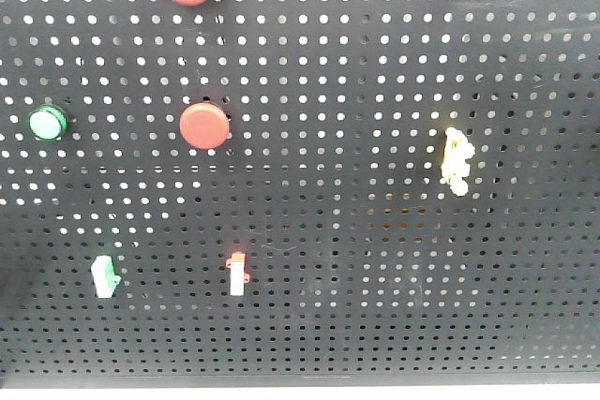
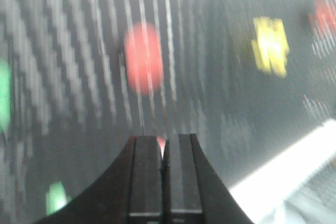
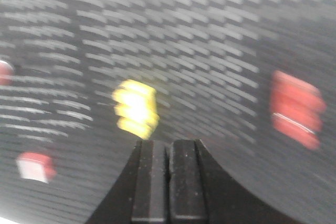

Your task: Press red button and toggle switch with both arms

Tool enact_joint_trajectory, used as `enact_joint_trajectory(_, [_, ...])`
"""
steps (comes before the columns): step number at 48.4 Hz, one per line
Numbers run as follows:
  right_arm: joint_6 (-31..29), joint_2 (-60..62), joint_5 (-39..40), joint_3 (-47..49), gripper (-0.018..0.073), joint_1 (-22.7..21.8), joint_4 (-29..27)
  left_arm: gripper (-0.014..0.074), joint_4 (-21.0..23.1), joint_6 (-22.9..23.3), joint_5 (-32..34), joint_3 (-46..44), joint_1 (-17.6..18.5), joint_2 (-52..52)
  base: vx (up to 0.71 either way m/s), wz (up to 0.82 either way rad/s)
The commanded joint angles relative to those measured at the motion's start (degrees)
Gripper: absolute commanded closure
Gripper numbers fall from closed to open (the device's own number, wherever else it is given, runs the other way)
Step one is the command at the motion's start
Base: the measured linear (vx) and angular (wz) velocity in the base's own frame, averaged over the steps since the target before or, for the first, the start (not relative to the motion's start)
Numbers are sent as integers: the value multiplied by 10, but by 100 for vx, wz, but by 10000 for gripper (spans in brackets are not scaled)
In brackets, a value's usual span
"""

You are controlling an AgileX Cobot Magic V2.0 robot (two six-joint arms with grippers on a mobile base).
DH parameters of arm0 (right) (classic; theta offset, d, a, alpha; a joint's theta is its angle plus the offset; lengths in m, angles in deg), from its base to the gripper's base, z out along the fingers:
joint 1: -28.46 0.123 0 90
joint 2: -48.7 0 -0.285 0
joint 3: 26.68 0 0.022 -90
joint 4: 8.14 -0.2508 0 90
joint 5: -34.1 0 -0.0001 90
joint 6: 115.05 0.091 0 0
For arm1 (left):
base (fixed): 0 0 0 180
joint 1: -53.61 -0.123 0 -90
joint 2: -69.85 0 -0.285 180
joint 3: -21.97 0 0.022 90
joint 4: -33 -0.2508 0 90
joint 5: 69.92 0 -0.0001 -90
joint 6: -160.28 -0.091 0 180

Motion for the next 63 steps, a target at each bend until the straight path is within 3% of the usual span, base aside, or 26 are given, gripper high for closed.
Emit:
enact_joint_trajectory(1, [-90, -52, 2, 54, 562, -1, -118, 594, 4, 18, 62, 25, 3, 48, 0, 0])
enact_joint_trajectory(6, [-137, -114, -61, 124, 562, -1, -190, 594, 4, 20, 61, 41, 3, 73, 0, 0])
enact_joint_trajectory(10, [-141, -163, -81, 188, 562, -1, -226, 594, 4, 21, 63, 41, 3, 73, 0, 0])
enact_joint_trajectory(15, [-138, -213, -88, 247, 562, 2, -248, 594, 4, 22, 65, 41, 3, 66, 0, 0])
enact_joint_trajectory(19, [-136, -251, -88, 278, 562, 43, -250, 594, 5, 27, 70, 41, 3, 61, 0, 0])
enact_joint_trajectory(24, [-132, -295, -37, 310, 562, 123, -214, 594, 4, 32, 77, 41, 3, 57, 0, 0])
enact_joint_trajectory(29, [-112, -315, 32, 325, 562, 155, -172, 594, 4, 32, 75, 41, 3, 57, 0, 0])
enact_joint_trajectory(48, [-87, -340, 101, 326, 562, 158, -125, 594, 3, 32, 71, 41, 3, 58, 0, 0])
enact_joint_trajectory(63, [32, -338, 147, 326, 562, 158, 43, 594, 3, 32, 65, 41, 3, 58, 0, 0])
